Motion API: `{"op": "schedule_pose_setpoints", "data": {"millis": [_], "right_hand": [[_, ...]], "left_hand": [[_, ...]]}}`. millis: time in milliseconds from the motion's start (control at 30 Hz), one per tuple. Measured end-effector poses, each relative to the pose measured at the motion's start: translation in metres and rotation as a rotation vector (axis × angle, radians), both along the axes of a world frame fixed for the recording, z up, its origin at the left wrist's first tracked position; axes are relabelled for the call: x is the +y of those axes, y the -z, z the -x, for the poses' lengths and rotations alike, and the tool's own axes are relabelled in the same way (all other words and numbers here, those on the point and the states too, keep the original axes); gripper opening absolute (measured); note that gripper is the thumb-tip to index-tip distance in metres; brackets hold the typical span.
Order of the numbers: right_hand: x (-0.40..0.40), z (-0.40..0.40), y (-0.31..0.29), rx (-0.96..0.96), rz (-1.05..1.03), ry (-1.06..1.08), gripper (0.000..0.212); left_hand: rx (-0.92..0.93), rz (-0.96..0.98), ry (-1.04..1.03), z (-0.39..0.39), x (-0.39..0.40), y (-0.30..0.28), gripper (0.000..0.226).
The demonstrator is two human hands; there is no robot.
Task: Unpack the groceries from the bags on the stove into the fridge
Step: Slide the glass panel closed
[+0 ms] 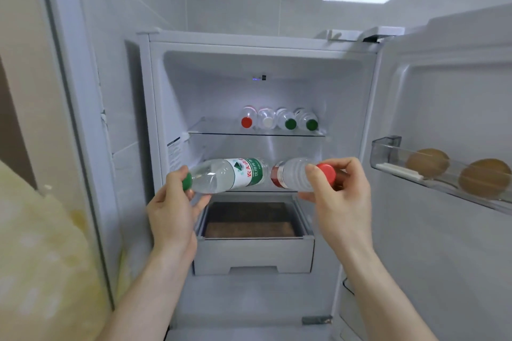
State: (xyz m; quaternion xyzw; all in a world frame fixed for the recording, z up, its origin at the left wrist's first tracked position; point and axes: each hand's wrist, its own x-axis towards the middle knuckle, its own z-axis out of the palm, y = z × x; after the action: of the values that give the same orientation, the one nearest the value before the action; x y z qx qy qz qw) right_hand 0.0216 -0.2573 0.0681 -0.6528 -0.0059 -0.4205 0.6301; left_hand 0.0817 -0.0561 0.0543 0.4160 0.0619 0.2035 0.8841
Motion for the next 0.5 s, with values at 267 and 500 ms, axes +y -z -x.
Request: {"op": "schedule_pose_setpoints", "data": {"millis": [267,500], "right_hand": [[0.027,-0.037,-0.033,-0.120,-0.036,-0.104,0.015],[0.055,-0.087,-0.060,-0.198,-0.111,-0.221,0.015]], "left_hand": [[-0.117,0.078,-0.077,-0.013,-0.009,-0.033,0.020],[-0.166,0.080,-0.135,-0.037,-0.011,-0.063,0.027]]}}
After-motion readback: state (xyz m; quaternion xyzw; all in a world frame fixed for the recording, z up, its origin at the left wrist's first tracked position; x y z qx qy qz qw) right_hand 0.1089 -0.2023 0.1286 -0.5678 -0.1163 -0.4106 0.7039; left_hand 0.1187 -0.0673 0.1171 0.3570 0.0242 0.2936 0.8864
